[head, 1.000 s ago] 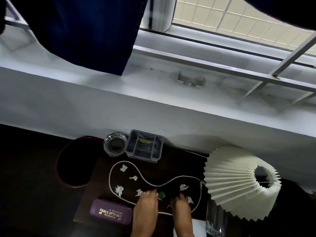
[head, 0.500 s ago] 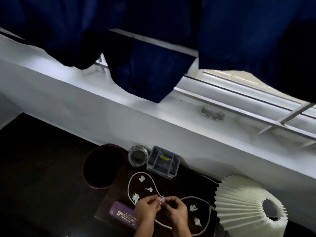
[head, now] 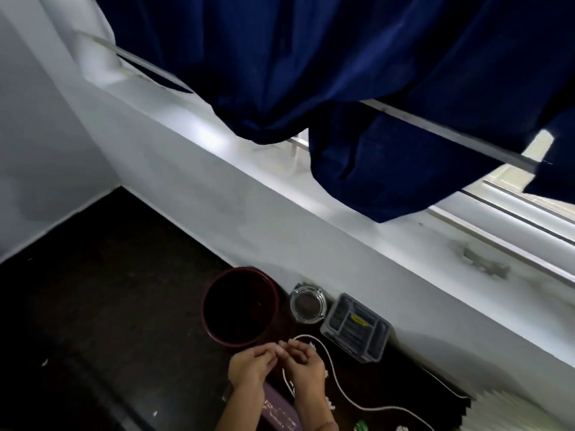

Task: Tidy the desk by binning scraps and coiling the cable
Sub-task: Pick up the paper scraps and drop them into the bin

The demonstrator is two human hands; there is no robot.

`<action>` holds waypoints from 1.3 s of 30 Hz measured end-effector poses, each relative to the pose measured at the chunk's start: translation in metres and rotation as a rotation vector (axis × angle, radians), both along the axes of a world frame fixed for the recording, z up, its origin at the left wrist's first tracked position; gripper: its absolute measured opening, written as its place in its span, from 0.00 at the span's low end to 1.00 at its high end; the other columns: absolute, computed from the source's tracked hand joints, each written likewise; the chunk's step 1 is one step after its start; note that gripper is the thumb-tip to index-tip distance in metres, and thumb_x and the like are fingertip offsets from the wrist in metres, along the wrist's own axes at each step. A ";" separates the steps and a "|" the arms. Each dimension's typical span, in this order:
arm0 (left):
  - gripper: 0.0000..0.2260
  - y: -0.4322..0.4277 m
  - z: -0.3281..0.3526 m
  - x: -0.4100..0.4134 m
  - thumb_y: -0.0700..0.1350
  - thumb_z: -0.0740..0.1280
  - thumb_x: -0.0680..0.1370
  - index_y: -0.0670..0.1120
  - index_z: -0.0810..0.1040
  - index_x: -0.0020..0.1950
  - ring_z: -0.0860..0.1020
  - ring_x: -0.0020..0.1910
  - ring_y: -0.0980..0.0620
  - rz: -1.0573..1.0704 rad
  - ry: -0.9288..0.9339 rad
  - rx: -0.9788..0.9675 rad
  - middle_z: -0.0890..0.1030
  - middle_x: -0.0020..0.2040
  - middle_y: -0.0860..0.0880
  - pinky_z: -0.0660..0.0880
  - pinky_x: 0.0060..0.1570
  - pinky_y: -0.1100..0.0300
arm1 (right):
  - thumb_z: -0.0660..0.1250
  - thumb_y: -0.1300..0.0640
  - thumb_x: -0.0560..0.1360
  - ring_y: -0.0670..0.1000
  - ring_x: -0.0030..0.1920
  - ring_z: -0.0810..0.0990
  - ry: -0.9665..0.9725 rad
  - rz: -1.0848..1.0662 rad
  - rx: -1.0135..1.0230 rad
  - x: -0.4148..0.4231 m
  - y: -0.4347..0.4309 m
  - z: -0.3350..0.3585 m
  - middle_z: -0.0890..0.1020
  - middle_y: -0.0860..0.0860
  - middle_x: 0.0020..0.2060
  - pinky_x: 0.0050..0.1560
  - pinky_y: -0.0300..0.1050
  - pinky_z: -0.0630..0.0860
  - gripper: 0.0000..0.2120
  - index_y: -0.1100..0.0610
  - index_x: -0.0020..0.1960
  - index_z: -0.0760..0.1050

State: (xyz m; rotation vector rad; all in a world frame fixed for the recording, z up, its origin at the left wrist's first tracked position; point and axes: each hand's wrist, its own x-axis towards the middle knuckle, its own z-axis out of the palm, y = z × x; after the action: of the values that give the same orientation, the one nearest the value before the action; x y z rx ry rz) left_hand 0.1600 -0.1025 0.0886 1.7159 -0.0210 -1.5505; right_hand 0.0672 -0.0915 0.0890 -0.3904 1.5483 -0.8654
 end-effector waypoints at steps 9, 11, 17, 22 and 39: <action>0.06 -0.053 -0.004 0.049 0.27 0.66 0.72 0.29 0.78 0.48 0.78 0.34 0.47 0.096 -0.089 0.009 0.79 0.35 0.39 0.76 0.23 0.69 | 0.68 0.75 0.69 0.52 0.38 0.81 0.041 0.034 0.004 0.057 -0.066 -0.001 0.82 0.57 0.35 0.40 0.38 0.79 0.12 0.59 0.37 0.75; 0.06 -0.066 -0.005 0.056 0.31 0.66 0.73 0.32 0.79 0.49 0.80 0.36 0.48 0.122 -0.134 0.007 0.81 0.38 0.40 0.77 0.27 0.64 | 0.64 0.73 0.73 0.49 0.40 0.82 0.043 0.018 -0.011 0.068 -0.083 -0.001 0.83 0.55 0.38 0.37 0.32 0.78 0.11 0.58 0.42 0.77; 0.13 -0.089 -0.016 0.072 0.41 0.62 0.77 0.34 0.77 0.56 0.75 0.35 0.51 0.143 -0.262 0.094 0.77 0.36 0.47 0.74 0.37 0.58 | 0.58 0.66 0.78 0.49 0.53 0.78 0.008 -0.009 0.017 0.081 -0.105 -0.003 0.80 0.52 0.50 0.54 0.45 0.78 0.13 0.58 0.58 0.76; 0.14 -0.080 -0.029 0.069 0.42 0.62 0.78 0.33 0.76 0.58 0.79 0.45 0.45 0.082 -0.274 0.158 0.81 0.47 0.39 0.75 0.49 0.52 | 0.57 0.65 0.79 0.51 0.53 0.79 0.058 -0.065 0.029 0.061 -0.092 -0.012 0.82 0.53 0.49 0.57 0.46 0.76 0.13 0.58 0.59 0.75; 0.15 -0.011 -0.054 -0.039 0.40 0.57 0.80 0.32 0.73 0.62 0.77 0.60 0.39 -0.251 -0.172 0.195 0.77 0.61 0.35 0.71 0.52 0.53 | 0.58 0.67 0.77 0.55 0.50 0.81 0.397 -0.348 0.144 -0.101 0.020 -0.050 0.83 0.58 0.48 0.59 0.56 0.76 0.12 0.57 0.48 0.79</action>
State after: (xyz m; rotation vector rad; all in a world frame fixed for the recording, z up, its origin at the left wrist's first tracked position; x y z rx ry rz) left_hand 0.1206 -0.1132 0.0344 2.0625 -0.1845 -1.6221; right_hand -0.0338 -0.0717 0.0390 -0.1950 2.0753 -0.9743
